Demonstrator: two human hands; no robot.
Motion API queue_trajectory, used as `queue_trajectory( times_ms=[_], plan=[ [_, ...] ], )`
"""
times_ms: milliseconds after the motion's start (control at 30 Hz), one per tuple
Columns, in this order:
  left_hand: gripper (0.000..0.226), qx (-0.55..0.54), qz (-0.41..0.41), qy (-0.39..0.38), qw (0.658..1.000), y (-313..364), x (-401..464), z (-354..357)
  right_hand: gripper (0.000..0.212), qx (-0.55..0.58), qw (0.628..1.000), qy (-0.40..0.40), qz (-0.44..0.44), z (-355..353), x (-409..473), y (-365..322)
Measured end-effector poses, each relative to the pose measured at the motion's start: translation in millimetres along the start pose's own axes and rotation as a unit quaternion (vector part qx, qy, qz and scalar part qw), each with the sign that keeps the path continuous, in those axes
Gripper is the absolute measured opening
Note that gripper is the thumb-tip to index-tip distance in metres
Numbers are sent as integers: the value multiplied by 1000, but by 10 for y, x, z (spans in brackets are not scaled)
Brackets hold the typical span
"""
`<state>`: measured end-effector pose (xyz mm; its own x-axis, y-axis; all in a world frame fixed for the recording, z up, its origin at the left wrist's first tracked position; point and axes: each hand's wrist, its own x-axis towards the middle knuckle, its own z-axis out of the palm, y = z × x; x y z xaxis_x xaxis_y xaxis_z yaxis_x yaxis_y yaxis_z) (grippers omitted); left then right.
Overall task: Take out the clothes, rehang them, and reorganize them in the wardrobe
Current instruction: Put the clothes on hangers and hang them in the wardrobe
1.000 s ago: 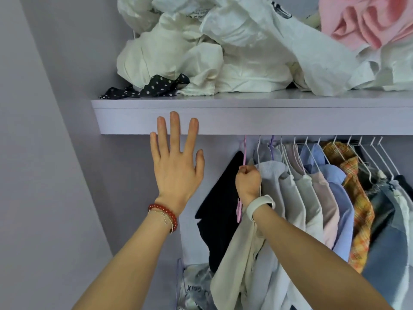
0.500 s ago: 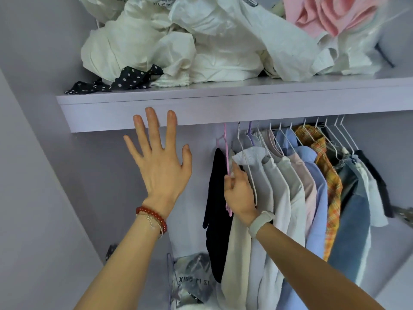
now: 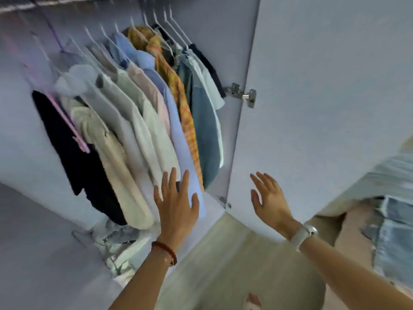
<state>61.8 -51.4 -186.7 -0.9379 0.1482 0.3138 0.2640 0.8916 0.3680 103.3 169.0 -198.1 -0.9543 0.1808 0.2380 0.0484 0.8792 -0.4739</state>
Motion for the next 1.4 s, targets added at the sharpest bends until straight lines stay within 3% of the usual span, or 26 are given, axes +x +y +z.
queue_trajectory(
  times_ms=[133, 333, 500, 700, 900, 1033, 1400],
  plan=[
    [53, -17, 87, -151, 985, 727, -210, 641, 44, -69, 983, -4, 170, -433, -745, 1012],
    [47, -39, 297, -260, 918, 2332, -476, 1472, 41, -69, 932, 56, 351, -1138, -1751, 2265],
    [45, -51, 431, -324, 841, 3978, -956, 2148, 35, -34, 859, 120, 497, -1697, -2621, 3269],
    [43, -68, 510, -449, 730, 5440, -1660, 2756, 33, 7, 760, 168, 628, -2209, -3624, 4016],
    [45, -1, 593, -471, 653, 6322, -2182, 3305, 33, 58, 654, 228, 719, -2434, -4200, 4559],
    [47, 17, 599, -516, 612, 6841, -2432, 3764, 35, 66, 611, 238, 752, -2568, -4393, 5091],
    [73, 109, 676, -460, 565, 7871, -2859, 5174, 34, 149, 474, 253, 830, -2737, -4627, 7019]
  ],
)
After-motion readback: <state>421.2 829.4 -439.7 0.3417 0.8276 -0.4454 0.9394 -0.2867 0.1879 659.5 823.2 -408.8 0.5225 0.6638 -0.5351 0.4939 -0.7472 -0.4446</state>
